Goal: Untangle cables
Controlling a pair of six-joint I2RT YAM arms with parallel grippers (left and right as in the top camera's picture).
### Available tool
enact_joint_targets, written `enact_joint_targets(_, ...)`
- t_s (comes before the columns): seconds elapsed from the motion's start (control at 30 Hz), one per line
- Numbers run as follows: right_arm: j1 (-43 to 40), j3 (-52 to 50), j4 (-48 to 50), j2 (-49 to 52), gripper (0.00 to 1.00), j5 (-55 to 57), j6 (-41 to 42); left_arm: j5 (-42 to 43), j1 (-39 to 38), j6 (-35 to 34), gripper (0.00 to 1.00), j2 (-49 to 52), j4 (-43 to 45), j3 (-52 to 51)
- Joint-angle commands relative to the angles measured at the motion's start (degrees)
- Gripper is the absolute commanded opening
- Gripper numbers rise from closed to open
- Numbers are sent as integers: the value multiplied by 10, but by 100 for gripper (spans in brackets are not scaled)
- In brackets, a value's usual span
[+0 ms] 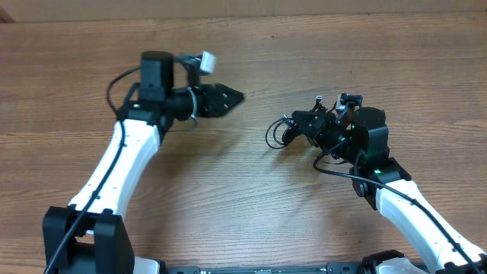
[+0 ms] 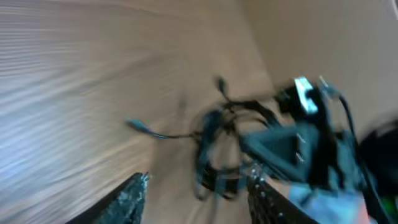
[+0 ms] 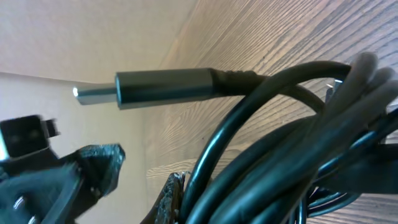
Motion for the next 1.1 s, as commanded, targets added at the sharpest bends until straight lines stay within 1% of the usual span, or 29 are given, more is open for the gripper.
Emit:
enact_joint_targets(0.0, 0, 9, 7, -7, 4, -12, -11, 33, -61, 86, 58, 2, 3, 5)
enact_joint_targets(0.07, 0, 9, 7, -7, 4, -18, -11, -19, -89, 81, 59, 2, 2, 5)
enact_joint_targets(0.17, 0, 9, 7, -7, 4, -29, -11, -113, -130, 37, 59, 2, 3, 5)
enact_joint_targets(0.33, 0, 9, 6, -7, 4, -30, -11, -177, -174, 34, 59, 2, 0, 5)
enact_joint_targets(0.47, 0, 9, 14, -7, 4, -49, -11, -254, -194, 19, 55, 2, -16, 5)
enact_joint_targets(0.57, 0, 9, 24, -7, 4, -55, -10, -266, -198, 19, 54, 2, -22, 5)
enact_joint_targets(0.67, 0, 9, 37, -7, 4, -58, 9, -267, -199, 19, 54, 2, -26, 5)
enact_joint_targets(0.83, 0, 9, 68, -7, 4, -88, 24, -286, -205, 20, 54, 9, -27, 5)
enact_joint_targets(1.07, 0, 9, 69, -7, 4, -112, 39, -286, -206, 20, 54, 33, -24, 5)
